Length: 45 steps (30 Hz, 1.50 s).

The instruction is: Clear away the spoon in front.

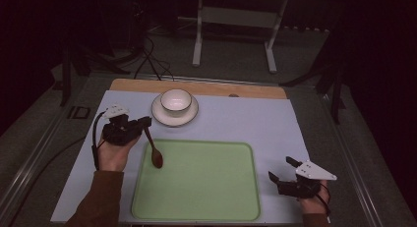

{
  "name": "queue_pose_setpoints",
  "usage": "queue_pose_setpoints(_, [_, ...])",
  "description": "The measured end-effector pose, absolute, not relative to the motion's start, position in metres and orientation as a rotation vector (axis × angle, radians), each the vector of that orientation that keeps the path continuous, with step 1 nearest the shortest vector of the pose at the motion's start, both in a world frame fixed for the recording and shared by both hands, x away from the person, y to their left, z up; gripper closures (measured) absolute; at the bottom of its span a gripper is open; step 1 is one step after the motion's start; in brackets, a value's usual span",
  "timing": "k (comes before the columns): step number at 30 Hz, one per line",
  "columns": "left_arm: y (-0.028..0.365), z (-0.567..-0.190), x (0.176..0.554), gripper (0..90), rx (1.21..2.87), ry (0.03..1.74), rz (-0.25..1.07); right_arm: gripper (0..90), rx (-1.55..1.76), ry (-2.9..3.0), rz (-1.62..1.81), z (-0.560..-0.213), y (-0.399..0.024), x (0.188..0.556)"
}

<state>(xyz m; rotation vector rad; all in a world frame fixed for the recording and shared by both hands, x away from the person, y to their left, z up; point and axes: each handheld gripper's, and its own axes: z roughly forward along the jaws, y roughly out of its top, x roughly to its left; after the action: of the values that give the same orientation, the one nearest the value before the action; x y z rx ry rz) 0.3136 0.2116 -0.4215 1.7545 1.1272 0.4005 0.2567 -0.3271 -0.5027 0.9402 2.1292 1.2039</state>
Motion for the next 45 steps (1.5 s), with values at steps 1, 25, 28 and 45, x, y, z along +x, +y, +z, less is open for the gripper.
queue_pose_setpoints(1, [0.212, -0.424, 0.312, 83.9, 1.768, 1.119, 0.387, 14.5, 0.940, 2.131, 1.201, -0.503, -0.327, 0.257])
queue_pose_setpoints(25, [0.202, -0.492, 0.337, 78.3, 1.863, 1.194, 0.230, 14.5, 0.933, 2.138, 1.193, -0.503, -0.326, 0.257])
queue_pose_setpoints(28, [0.199, -0.501, 0.334, 77.8, 1.902, 1.177, 0.231, 14.5, 0.932, 2.140, 1.191, -0.503, -0.325, 0.257])
queue_pose_setpoints(45, [0.210, -0.529, 0.336, 74.7, 1.826, 1.213, 0.097, 14.5, 0.931, 2.144, 1.190, -0.503, -0.325, 0.257])
